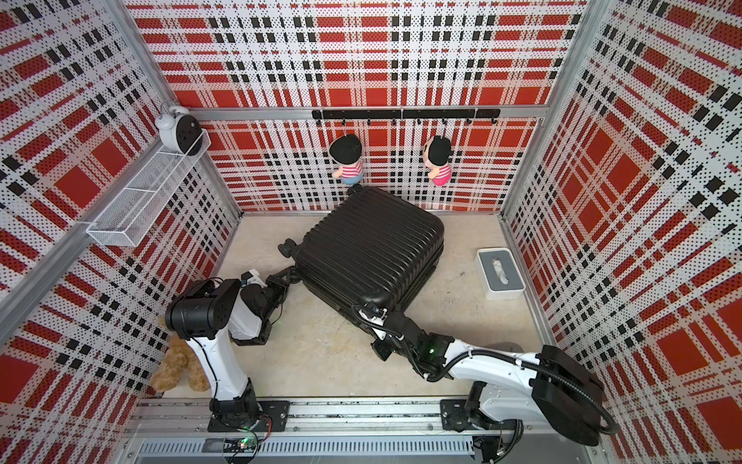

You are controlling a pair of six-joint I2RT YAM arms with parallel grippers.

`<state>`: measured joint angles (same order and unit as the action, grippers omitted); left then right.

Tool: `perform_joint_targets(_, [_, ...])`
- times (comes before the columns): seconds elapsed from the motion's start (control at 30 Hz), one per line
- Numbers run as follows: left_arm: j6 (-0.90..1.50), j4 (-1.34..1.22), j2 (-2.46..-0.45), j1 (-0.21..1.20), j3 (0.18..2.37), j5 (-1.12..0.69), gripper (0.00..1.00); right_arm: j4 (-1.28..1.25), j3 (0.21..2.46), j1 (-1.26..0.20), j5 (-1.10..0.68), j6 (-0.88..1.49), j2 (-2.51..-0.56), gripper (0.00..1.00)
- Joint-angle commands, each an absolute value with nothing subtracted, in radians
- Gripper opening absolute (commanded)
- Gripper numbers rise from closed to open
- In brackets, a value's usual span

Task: Open the suitcase zippers
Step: Unzip the zipper on the suitcase.

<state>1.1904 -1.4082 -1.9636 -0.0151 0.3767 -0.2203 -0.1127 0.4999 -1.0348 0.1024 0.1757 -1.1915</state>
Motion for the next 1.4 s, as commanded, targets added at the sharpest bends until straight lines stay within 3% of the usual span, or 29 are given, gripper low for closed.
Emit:
perform_joint_targets(0.0, [1.135,-1.335,-1.950,0.091,0.311,-0.442,0.00,-0.132,0.527,-1.041,0.174,0.213,-1.210,0.00])
perform_joint_targets(0.37, [1.130,-1.331,-1.831,0.204,0.161,-0.403,0.00,-0.009,0.520,-0.968,0.309,0.250,-1.131,0.00])
perform_joint_targets(0.63, [1.125,-1.211,-1.701,0.395,0.106,-0.323,0.00,0.023,0.487,-0.908,0.328,0.258,-1.062,0.00])
perform_joint_targets(0.9, [1.077,-0.892,-1.518,0.627,0.166,-0.180,0.00,-0.029,0.444,-0.891,0.322,0.263,-1.054,0.00])
perform_joint_targets(1.1, [1.023,-0.710,-1.406,0.706,0.227,-0.104,0.00,-0.055,0.410,-0.890,0.317,0.271,-1.028,0.00])
perform_joint_targets(1.37, [1.041,-0.717,-1.443,0.753,0.265,-0.079,0.00,-0.070,0.368,-0.888,0.318,0.277,-0.974,0.00])
